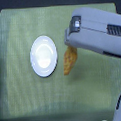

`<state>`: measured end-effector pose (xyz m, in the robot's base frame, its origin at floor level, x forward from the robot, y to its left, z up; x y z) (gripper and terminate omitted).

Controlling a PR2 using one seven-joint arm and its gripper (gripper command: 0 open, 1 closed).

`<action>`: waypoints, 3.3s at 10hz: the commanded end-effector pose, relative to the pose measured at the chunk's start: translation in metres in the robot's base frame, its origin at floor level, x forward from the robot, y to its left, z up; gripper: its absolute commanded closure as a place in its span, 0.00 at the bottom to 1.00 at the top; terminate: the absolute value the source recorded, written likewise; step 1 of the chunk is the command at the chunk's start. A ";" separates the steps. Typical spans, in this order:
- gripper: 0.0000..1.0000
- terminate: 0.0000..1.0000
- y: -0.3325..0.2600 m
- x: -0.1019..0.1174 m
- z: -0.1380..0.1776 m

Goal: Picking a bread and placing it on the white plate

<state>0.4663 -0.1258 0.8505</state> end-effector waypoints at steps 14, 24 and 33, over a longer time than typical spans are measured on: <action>0.00 0.00 0.208 0.014 -0.076; 0.00 0.00 0.212 0.012 -0.065; 0.00 0.00 0.160 0.054 0.078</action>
<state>0.5046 0.0723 0.8499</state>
